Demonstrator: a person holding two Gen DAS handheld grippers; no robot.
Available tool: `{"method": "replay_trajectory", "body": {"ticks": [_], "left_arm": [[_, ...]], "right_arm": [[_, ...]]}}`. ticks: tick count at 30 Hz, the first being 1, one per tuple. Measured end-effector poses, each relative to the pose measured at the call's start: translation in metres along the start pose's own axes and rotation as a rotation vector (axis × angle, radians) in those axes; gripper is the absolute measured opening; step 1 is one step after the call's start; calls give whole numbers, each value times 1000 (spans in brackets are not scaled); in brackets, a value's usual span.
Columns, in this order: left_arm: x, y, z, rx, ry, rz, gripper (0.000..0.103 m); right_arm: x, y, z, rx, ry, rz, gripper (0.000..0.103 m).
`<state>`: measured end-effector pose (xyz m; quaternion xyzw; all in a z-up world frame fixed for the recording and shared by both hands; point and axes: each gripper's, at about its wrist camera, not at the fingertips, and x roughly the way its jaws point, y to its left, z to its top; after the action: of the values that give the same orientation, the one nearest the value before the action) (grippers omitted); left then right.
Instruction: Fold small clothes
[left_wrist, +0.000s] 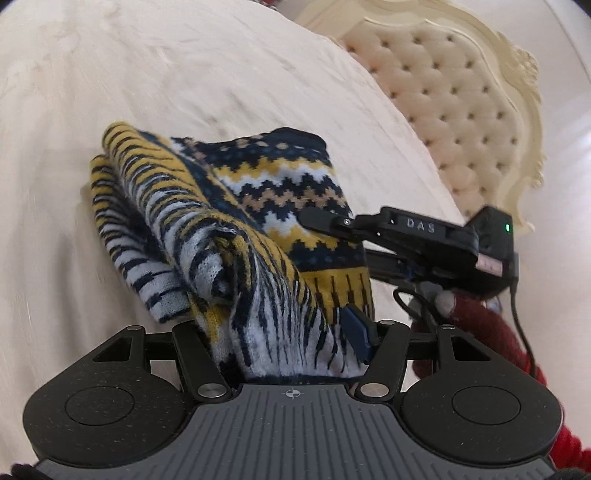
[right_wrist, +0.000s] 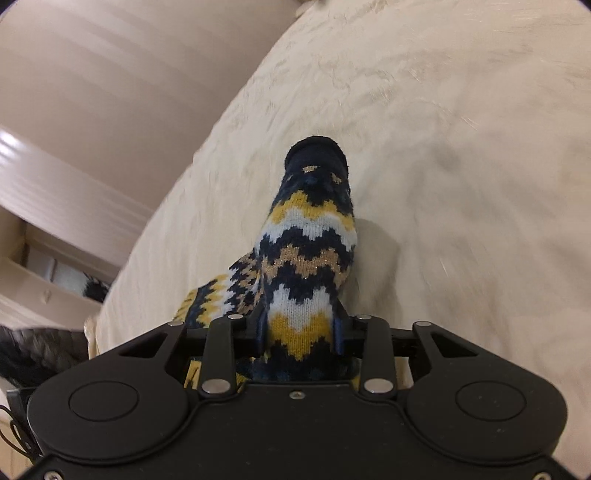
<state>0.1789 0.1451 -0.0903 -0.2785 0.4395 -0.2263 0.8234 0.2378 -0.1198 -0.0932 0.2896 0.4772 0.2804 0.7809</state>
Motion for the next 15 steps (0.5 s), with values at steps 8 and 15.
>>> {"method": "replay_trajectory", "body": {"ticks": [8,15], "left_arm": [[1,12,-55,-30,-5,201,59],[7,24,-68,-19,-70,305,62]], "right_arm": [[-32,-20,-54,-54,-37,-198,52],[-53,-19,-59,-146,-125,-268,62]]}}
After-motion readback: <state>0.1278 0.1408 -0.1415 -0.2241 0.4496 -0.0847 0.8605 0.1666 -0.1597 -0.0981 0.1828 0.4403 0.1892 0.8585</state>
